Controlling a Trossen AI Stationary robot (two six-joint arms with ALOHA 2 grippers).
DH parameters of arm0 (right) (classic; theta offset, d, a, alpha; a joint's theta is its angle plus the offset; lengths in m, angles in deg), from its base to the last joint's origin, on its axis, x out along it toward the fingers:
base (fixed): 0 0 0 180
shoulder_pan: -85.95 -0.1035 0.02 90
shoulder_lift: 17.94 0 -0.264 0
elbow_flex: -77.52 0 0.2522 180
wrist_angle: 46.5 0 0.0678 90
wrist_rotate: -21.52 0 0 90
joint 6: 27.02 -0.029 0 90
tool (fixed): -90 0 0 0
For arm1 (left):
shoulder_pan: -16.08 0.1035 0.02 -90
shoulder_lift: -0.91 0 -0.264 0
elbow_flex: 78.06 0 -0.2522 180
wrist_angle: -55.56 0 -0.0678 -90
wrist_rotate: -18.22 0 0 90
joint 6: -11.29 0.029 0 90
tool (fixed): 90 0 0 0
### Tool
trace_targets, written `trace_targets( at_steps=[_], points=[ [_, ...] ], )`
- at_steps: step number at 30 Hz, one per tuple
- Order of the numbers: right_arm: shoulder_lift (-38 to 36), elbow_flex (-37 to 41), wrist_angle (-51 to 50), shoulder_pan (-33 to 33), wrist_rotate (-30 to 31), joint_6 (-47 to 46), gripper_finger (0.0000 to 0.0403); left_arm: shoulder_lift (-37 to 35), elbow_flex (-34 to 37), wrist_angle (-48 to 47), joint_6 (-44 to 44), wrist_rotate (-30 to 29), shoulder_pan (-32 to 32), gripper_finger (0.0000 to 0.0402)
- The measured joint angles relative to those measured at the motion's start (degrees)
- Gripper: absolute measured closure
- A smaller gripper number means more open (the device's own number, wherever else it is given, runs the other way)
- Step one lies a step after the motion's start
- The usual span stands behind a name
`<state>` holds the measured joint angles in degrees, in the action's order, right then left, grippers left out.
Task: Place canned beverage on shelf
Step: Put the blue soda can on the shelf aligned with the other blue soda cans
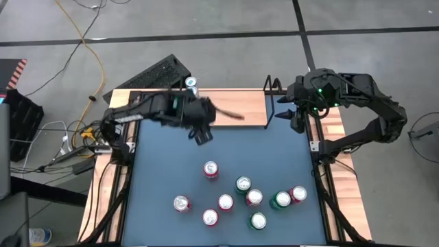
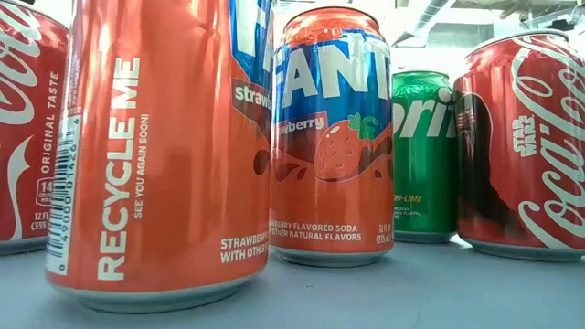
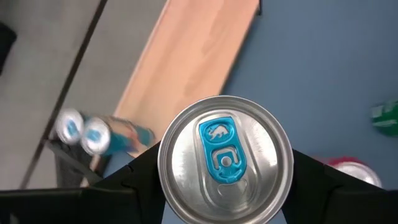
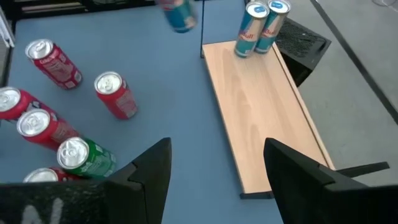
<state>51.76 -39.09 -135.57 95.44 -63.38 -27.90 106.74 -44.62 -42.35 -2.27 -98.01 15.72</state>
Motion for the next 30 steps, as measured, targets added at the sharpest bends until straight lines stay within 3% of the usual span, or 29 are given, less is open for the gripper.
trace_targets(
  at_steps=[12, 21, 30],
  points=[
    [-0.39, -0.02, -0.83, 2.28, 2.8, -3.68, 0.0163, -7.18, -0.04, 10.21, 19.14, 23.0, 15.85, 0.0184],
    [-0.34, -0.02, 2.68, 5.76, 2.85, -4.6, 0.0163, -6.42, 0.31, 14.21, 26.75, 34.04, 23.87, 0.0184],
    [-0.34, -0.02, 2.97, 9.84, 2.8, 4.41, 0.0163, -7.29, 13.79, 27.35, 23.77, 38.77, 26.96, 0.0184]
  ],
)
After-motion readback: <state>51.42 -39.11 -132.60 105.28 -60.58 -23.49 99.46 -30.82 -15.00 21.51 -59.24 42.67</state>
